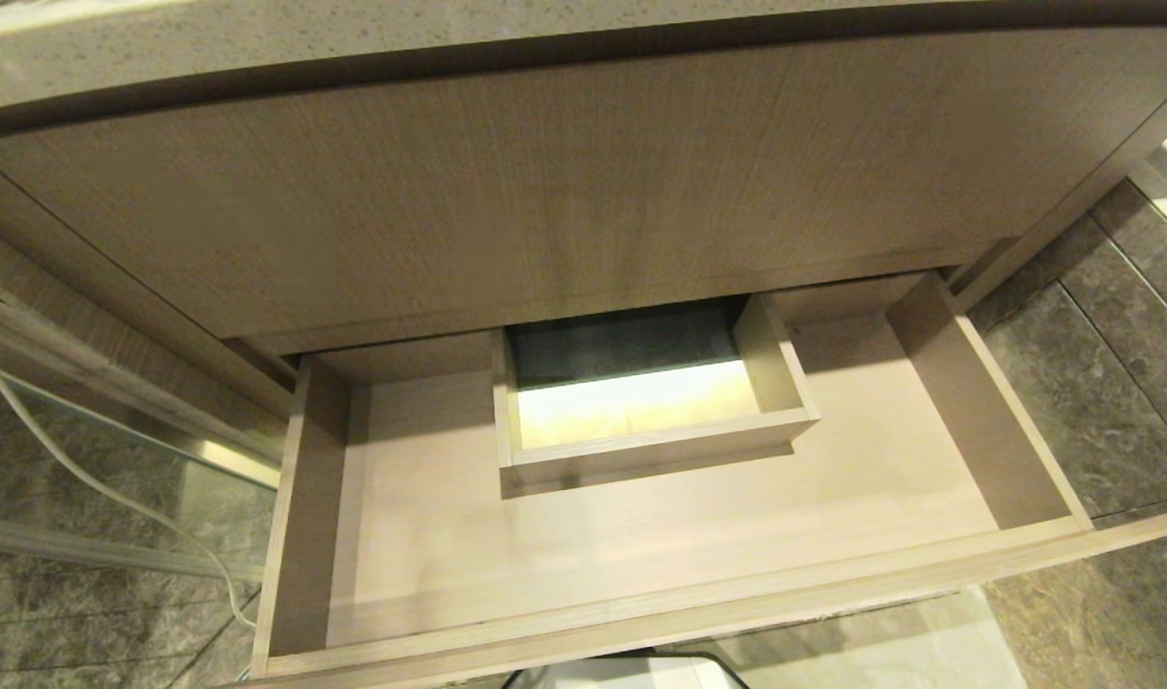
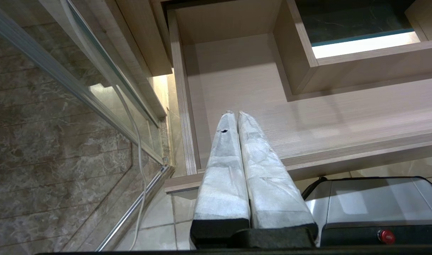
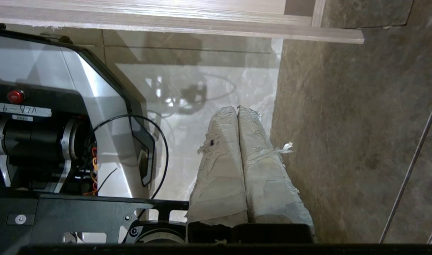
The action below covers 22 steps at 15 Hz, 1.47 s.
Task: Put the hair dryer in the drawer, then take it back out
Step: Close the drawer
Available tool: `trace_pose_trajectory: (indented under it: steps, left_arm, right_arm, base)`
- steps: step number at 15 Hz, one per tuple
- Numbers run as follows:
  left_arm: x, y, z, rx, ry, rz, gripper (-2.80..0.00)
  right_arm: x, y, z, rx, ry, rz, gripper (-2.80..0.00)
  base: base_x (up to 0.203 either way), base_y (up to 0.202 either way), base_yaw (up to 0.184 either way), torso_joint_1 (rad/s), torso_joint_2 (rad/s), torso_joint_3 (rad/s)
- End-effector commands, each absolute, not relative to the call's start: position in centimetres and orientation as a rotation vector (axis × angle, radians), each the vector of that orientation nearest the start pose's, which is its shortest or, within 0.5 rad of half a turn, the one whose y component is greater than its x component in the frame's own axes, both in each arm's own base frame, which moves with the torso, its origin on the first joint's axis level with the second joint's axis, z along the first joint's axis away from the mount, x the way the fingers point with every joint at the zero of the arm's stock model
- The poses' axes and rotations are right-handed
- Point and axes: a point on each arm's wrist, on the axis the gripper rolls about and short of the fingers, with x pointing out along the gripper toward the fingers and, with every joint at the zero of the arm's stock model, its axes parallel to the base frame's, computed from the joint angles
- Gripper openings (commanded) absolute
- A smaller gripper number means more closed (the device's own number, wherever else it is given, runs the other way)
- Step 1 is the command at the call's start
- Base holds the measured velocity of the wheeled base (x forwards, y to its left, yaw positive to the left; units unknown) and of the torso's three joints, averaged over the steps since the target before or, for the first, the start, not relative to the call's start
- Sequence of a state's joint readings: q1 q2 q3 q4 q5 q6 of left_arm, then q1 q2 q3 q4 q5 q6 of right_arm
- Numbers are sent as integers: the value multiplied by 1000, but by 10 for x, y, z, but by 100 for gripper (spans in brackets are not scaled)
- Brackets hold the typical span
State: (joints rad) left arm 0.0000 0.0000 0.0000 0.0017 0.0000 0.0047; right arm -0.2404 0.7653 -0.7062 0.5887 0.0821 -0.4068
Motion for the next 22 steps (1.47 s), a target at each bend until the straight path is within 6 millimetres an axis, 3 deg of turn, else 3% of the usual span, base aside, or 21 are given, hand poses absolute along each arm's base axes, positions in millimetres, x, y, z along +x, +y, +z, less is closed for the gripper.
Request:
trace_pose_trajectory:
  steps: [1,18,22]
  left_arm:
    - [-23,0,75,5,2,0,-280]
    - [-23,0,75,5,3,0,-280]
    - [-23,0,75,5,3,0,-280]
  right_arm:
    - [45,-9,211,-288,671,-19,-280]
    - [43,-9,207,-291,681,-16,-280]
    - [41,-10,192,-261,737,-40,-280]
  base:
    - [0,0,0,0,0,0]
    - [0,0,0,-26,52,27]
    - [0,0,0,11,99,135]
